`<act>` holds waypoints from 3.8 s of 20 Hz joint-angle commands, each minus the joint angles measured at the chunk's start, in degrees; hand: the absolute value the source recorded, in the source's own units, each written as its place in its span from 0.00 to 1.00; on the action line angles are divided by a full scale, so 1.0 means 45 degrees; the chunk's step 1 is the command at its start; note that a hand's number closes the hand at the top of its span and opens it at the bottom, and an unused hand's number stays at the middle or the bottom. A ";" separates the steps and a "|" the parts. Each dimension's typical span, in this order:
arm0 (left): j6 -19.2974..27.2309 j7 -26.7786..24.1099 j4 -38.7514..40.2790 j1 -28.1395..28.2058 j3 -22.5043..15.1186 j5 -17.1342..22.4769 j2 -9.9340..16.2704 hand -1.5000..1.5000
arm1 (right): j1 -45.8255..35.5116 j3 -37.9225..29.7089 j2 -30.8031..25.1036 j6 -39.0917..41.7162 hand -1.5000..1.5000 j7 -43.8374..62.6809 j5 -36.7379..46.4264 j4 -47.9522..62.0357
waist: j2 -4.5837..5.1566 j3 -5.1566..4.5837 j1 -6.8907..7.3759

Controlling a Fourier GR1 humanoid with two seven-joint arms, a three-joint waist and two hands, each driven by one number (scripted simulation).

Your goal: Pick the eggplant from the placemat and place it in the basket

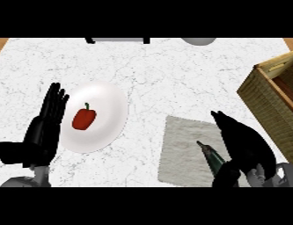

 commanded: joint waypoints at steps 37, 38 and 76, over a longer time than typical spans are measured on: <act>-0.0589 0.0413 -0.0059 0.0106 0.0481 -0.1156 -0.1241 0.50 | 0.3320 -0.1053 0.3862 0.0987 0.00 0.0343 0.4219 0.2551 | 0.0020 0.0010 -0.0038; -0.0940 0.0112 -0.0130 0.0383 0.0987 -0.0990 -0.0937 0.50 | 0.3477 -0.1553 0.3595 0.1314 0.00 -0.0158 0.4087 0.2325 | 0.0017 0.0011 -0.0023; -0.1477 0.0345 -0.0029 -0.0206 0.0334 -0.1600 -0.1593 0.50 | -0.7387 -0.8293 0.6060 -0.5231 1.00 0.1527 1.2563 1.1062 | 0.0139 -0.0015 0.1044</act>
